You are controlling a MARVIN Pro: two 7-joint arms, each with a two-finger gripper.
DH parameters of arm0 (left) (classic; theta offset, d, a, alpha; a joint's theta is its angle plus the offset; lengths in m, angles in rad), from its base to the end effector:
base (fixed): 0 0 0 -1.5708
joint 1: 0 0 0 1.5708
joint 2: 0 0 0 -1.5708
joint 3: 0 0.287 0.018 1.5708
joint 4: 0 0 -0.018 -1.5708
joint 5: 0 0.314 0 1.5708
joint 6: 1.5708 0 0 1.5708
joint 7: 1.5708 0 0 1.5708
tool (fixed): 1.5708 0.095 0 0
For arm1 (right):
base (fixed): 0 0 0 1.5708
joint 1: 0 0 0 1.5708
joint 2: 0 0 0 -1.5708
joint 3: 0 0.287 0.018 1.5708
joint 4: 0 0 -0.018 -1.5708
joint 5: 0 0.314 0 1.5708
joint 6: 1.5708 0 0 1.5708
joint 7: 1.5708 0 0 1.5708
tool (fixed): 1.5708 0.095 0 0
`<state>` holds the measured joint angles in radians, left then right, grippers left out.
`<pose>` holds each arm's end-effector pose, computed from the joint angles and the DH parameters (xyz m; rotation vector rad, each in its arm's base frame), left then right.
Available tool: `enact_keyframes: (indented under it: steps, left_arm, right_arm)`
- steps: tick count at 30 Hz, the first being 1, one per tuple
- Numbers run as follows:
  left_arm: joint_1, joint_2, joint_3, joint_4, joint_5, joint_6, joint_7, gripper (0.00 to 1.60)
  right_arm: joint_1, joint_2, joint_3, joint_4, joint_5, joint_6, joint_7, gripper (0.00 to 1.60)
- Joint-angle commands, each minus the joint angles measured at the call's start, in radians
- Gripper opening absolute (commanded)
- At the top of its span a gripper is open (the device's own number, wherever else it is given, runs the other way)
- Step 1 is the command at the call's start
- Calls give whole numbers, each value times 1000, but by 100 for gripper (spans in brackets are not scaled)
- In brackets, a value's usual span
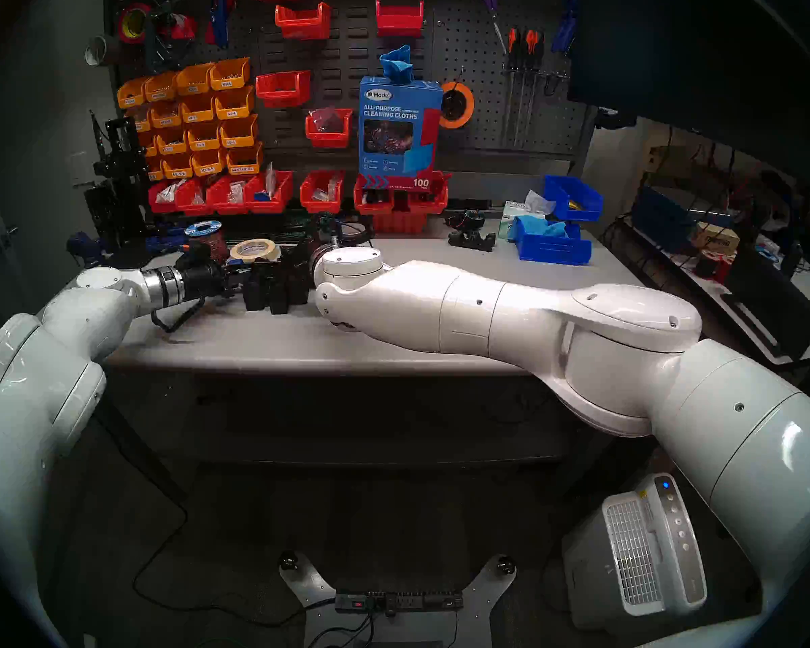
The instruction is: Clamp the two 3D printed pieces together with the clamp
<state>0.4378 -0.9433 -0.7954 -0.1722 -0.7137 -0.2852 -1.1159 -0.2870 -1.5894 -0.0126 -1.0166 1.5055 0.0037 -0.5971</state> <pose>0.5492 0.2651 -0.2026 2.0748 -0.8661 1.7074 0.5256 0.3245 -0.1559 -2.2005 -0.4409 -1.7208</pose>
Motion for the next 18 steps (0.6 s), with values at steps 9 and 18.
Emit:
enact_keyframes:
  steps: [9,18]
  left_arm:
    - [-58,-50,-13,-56,-7,-12,-30,0]
    - [-59,-60,-15,-62,-4,-12,-33,0]
  right_arm:
    - [8,-38,-3,-139,2,-3,25,160]
    - [7,-25,-7,-189,3,-4,8,160]
